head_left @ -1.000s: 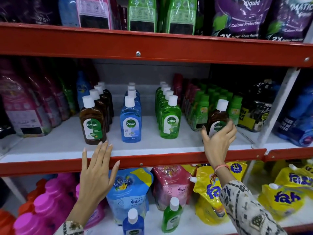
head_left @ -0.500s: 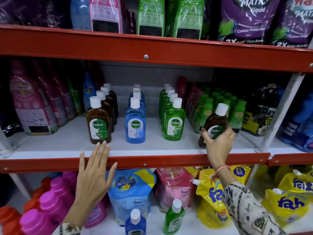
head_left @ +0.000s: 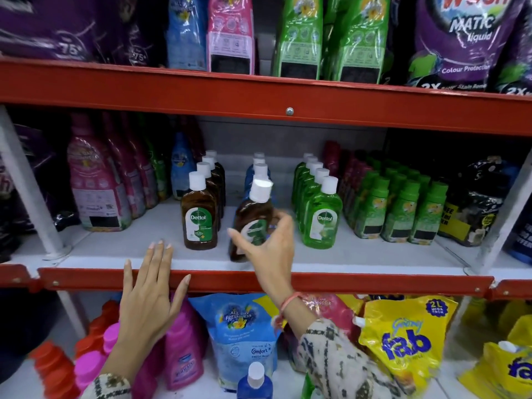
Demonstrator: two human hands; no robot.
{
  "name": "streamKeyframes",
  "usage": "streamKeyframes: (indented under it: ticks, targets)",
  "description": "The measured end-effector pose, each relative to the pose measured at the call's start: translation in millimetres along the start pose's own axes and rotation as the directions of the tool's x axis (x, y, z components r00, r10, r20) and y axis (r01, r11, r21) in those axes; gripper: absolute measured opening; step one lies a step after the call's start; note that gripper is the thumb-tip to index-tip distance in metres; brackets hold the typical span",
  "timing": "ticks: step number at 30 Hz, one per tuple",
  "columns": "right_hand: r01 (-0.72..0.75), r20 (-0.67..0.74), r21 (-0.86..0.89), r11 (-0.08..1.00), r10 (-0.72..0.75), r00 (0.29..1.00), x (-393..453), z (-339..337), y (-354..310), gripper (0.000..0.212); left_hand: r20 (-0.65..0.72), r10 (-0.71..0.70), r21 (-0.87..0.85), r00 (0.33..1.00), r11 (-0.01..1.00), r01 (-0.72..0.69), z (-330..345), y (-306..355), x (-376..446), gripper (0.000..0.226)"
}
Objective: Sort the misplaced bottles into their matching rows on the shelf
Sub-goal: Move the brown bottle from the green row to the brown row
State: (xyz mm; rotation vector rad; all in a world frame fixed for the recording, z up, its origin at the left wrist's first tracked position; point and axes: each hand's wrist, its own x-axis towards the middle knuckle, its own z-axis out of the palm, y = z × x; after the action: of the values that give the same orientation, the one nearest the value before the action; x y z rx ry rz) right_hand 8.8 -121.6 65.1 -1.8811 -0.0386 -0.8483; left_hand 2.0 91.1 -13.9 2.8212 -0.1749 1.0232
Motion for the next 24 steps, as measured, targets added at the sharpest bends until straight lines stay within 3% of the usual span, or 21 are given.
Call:
streamKeyframes:
  ticks: [3,10,18,24]
  targets:
    - [0.014,0.094,0.006,1.0,-0.015,0.996,-6,32,-12,0.081,0.018,0.027,-0.006,0.999,1.0,-0.027,-2,-4,-1,0.076]
    - [-0.031,0.171,-0.054,0.998,0.04,0.984,-9,73,-23,0.083,0.019,0.046,-0.02,0.999,0.999,-0.046,-4,-7,-1,0.076]
    - [0.036,0.184,-0.094,0.995,-0.018,0.983,-9,75,-23,0.088,0.017,0.044,-0.015,0.999,0.999,-0.043,1,-9,-1,0.075]
    - [0.085,0.296,-0.151,0.985,-0.037,0.954,-8,71,-22,0.088,0.027,0.04,-0.01,0.999,0.999,-0.04,-1,-8,-2,0.077]
